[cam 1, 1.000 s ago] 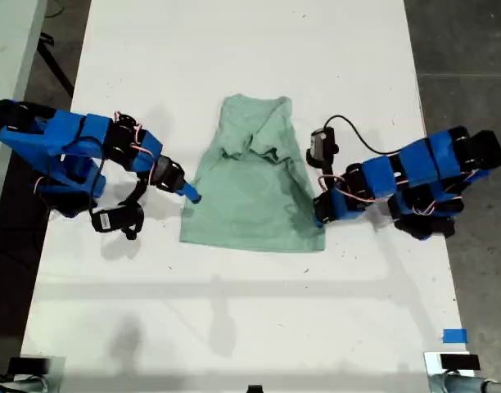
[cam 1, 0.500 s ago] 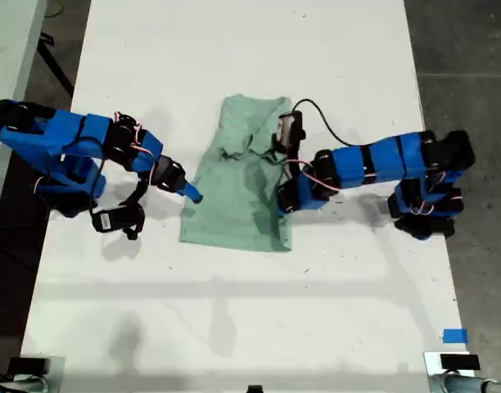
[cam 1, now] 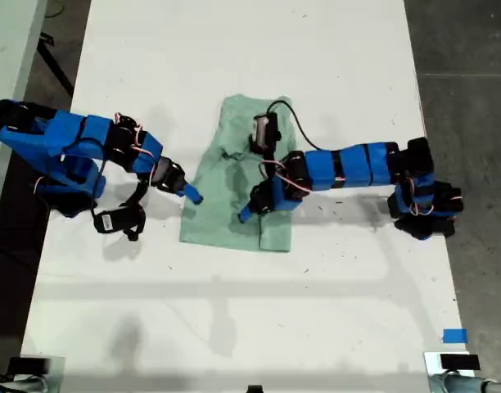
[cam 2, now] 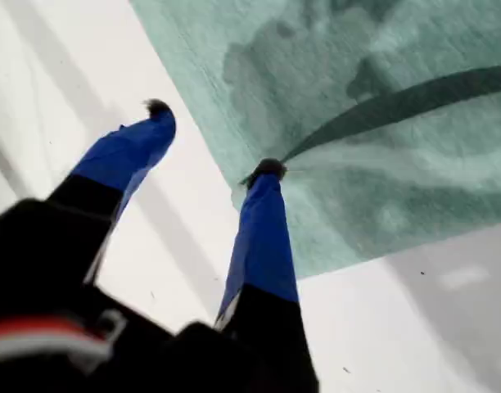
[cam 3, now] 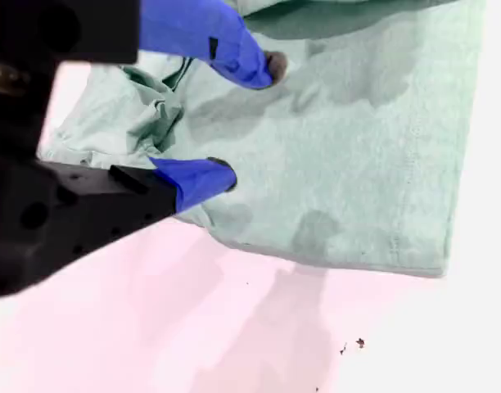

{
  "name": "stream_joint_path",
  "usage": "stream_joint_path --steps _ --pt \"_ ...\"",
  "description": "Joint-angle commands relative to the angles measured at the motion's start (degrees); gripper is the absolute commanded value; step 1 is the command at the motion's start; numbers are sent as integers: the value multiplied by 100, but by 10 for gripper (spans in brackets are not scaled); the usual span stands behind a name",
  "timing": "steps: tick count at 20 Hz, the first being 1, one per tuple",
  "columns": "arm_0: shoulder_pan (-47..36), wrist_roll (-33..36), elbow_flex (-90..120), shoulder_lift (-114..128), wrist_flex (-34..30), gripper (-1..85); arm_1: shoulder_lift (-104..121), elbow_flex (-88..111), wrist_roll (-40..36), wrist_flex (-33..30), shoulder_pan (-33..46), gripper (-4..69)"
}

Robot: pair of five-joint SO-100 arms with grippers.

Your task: Fold t-shirt

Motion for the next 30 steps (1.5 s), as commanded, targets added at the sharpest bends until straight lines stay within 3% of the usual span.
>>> stream_joint_path --steps 1,4,9,13,15,17,20,24,30 --pt "132 -185 70 62 -53 227 501 -721 -105 870 44 250" --pt "141 -431 492 62 -308 230 633 -598 -88 1301 97 232" --pt "-193 -536 1134 -378 -1151 233 650 -466 -158 1318 97 215" --pt "-413 -650 536 -1854 -1274 240 773 -466 -220 1345 88 209" --pt "-536 -721 176 -2303 -1072 220 826 -457 -220 1354 70 206" --pt "-650 -870 114 -2364 -976 14 879 -422 -220 1354 53 202" --pt "-606 -870 -44 -2145 -659 0 940 -246 -167 1354 35 197" --pt "-712 -809 -387 -1283 387 0 1002 -26 -105 1310 18 191" --pt "-246 -809 -3524 -3190 1222 0 1362 334 0 1292 26 183"
